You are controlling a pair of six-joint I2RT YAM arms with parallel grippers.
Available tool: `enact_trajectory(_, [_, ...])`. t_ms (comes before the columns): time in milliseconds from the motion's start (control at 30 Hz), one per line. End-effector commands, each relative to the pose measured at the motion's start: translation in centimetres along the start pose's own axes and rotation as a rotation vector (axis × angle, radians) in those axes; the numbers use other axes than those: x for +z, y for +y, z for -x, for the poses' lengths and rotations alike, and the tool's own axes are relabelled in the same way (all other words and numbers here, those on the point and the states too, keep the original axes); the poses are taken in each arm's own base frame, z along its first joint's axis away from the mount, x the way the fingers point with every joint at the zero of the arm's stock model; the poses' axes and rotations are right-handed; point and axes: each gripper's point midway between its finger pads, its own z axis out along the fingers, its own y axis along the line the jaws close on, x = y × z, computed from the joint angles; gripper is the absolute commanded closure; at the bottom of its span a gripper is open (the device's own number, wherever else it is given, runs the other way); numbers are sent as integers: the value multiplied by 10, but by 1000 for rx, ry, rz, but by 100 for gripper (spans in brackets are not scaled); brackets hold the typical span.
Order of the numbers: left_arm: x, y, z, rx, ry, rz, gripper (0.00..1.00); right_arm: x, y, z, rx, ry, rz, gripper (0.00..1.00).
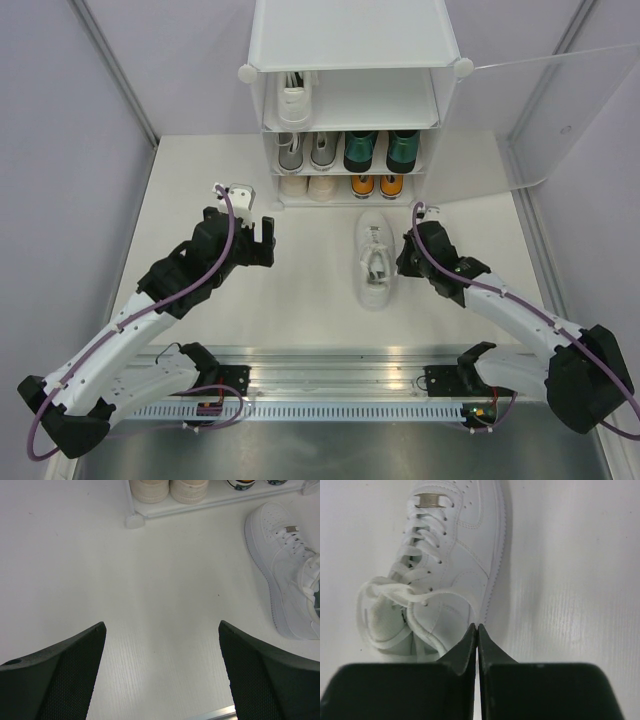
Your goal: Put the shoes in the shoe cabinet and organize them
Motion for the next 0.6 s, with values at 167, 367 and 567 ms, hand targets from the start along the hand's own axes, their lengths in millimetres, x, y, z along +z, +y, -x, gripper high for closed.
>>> enact_trajectory(167, [-1, -1, 10, 12, -36, -10, 5, -33, 46, 38, -54, -48, 180, 99])
enact_trajectory(367, [-1, -1, 11, 9, -41, -8, 5, -41, 73, 33, -125, -27, 230, 99])
enact_trajectory(567, [-2, -1, 11, 9, -44, -10, 5, -22, 75, 3, -189, 54, 166, 99])
